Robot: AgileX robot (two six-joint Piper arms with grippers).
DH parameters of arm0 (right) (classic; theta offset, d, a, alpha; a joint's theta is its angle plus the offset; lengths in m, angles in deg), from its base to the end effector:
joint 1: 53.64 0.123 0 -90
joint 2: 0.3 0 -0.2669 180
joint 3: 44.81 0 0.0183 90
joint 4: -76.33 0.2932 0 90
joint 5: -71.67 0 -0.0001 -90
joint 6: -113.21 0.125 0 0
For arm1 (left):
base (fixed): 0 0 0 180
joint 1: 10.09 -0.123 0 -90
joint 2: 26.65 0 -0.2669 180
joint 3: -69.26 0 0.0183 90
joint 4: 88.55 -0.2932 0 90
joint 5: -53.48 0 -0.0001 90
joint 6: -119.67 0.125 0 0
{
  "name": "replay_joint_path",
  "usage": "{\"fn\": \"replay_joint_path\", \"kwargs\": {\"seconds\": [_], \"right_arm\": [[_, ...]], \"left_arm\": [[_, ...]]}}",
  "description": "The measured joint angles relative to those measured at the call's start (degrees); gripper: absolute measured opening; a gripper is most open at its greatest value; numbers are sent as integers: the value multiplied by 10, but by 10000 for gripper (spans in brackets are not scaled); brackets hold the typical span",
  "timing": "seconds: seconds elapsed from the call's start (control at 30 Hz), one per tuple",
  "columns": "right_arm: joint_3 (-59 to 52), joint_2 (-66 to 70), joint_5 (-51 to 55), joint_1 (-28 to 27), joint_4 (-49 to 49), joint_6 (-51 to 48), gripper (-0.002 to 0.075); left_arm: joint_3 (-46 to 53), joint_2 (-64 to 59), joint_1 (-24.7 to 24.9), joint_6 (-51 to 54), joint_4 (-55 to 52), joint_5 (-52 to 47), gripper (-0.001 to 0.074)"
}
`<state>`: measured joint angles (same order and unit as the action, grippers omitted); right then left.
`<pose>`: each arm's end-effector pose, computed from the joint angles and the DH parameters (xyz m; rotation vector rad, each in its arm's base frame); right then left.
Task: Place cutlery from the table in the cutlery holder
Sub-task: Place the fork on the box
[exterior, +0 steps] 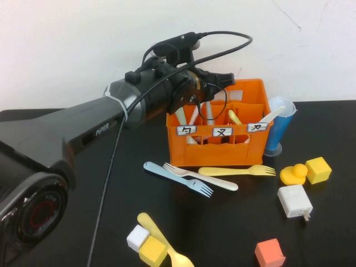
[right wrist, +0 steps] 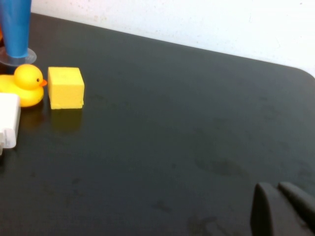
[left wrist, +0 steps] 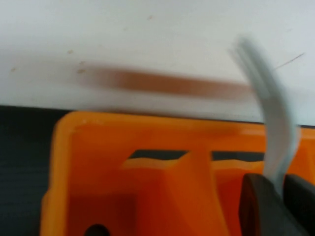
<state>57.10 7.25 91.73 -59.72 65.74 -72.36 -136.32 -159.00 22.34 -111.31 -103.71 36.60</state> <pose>0.1450 -0.0234 0.1654 -0.1081 1.8477 -0.3217 0.4864 -0.2977 0.1850 -0.1230 2.2078 -0.6081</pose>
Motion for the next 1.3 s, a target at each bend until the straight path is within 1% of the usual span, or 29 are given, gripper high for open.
{"fn": "replay_joint_path", "kwargs": {"seconds": [0.03, 0.1, 0.33, 0.57, 0.73, 0.9, 0.97, 1.13, 1.3], "right_arm": [[0, 0, 0, 0, 0, 0, -3], [0, 0, 0, 0, 0, 0, -3], [0, 0, 0, 0, 0, 0, -3], [0, 0, 0, 0, 0, 0, -3], [0, 0, 0, 0, 0, 0, -3], [0, 0, 0, 0, 0, 0, -3], [0, 0, 0, 0, 0, 0, -3], [0, 0, 0, 0, 0, 0, -3], [0, 0, 0, 0, 0, 0, -3]], "left_arm": [[0, 0, 0, 0, 0, 4, 47], [0, 0, 0, 0, 0, 6, 36], [0, 2, 3, 0, -12, 10, 34], [0, 17, 5, 2, -47, 15, 34], [0, 32, 11, 29, -64, 16, 34], [0, 44, 32, 77, -95, 43, 34], [10, 53, 43, 118, -104, 79, 34], [78, 87, 57, 211, -102, 236, 34], [182, 120, 57, 300, -49, 398, 34]]}}
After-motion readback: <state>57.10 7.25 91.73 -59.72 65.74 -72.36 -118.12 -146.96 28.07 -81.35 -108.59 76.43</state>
